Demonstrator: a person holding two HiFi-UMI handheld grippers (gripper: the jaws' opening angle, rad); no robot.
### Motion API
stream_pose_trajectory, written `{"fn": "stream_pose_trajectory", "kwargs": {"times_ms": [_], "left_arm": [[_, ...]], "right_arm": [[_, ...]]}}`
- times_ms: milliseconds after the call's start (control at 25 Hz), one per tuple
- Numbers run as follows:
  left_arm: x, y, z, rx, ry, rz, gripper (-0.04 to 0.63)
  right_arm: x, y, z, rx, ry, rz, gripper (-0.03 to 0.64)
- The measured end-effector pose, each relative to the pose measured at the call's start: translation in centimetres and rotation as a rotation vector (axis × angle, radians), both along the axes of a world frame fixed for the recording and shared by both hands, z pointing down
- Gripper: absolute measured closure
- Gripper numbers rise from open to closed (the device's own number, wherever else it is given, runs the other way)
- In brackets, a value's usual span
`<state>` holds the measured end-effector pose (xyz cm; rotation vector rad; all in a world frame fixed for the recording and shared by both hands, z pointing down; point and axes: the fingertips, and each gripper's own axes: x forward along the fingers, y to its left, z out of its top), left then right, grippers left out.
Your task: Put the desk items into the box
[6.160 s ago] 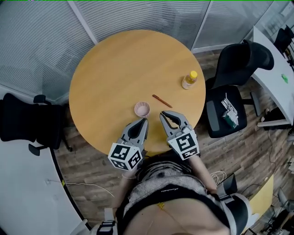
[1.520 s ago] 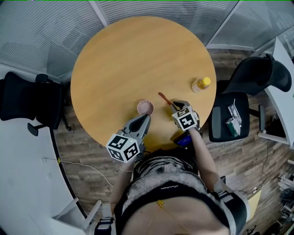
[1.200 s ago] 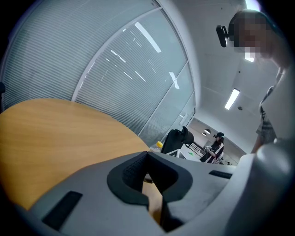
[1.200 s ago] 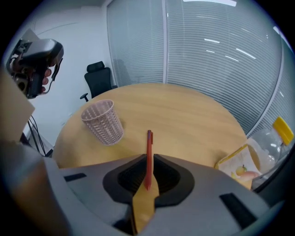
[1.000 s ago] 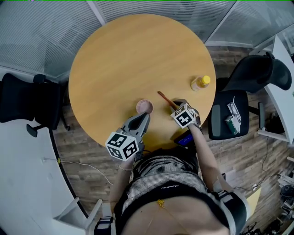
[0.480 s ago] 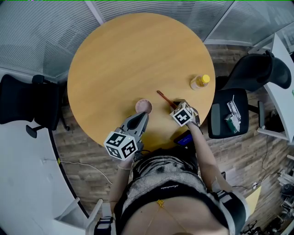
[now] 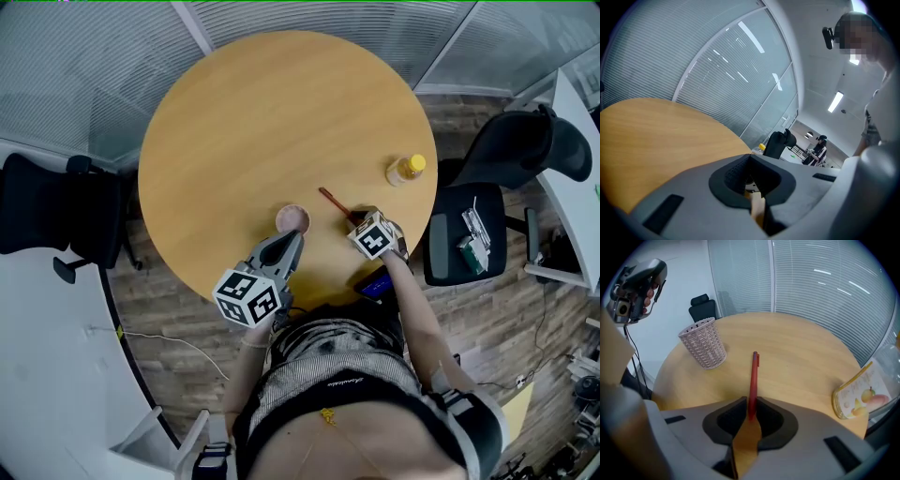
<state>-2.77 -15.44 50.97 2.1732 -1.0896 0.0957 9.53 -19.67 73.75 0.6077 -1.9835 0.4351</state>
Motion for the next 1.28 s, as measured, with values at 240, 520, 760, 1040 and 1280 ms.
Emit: {"fn": "stream_pose_trajectory", "kwargs": {"times_ms": [240,520,760,1040,1280], "left_arm": [[-0.4,0.5,-0.2,0.008,-0.011,-0.017,0.577],[-0.4,1.8,-0.2,0.013,-0.046,-0.019,0.577],[-0.6,2.9,-0.4,0.014,-0.056,-0.035,0.577],[-0.1,4.6,-0.8,0.008,-0.043,-0.058,0.577],[0.1,6.2,-0.7,0.000,-0.037,-0.075,0.577]], "right_arm": [[-0.1,0.0,0.0,0.008,-0.001,-0.004,0.552],[0.0,0.3,0.0,0.021,-0.045,0.036,0.555],[0.0,0.1,0.0,0.030,-0.036,0.031,0.555],[0.0,0.0,-0.1,0.027,-0.038,0.033,0.555],[0.1,0.5,0.2,-0.002,-0.064,0.063,0.555]]}}
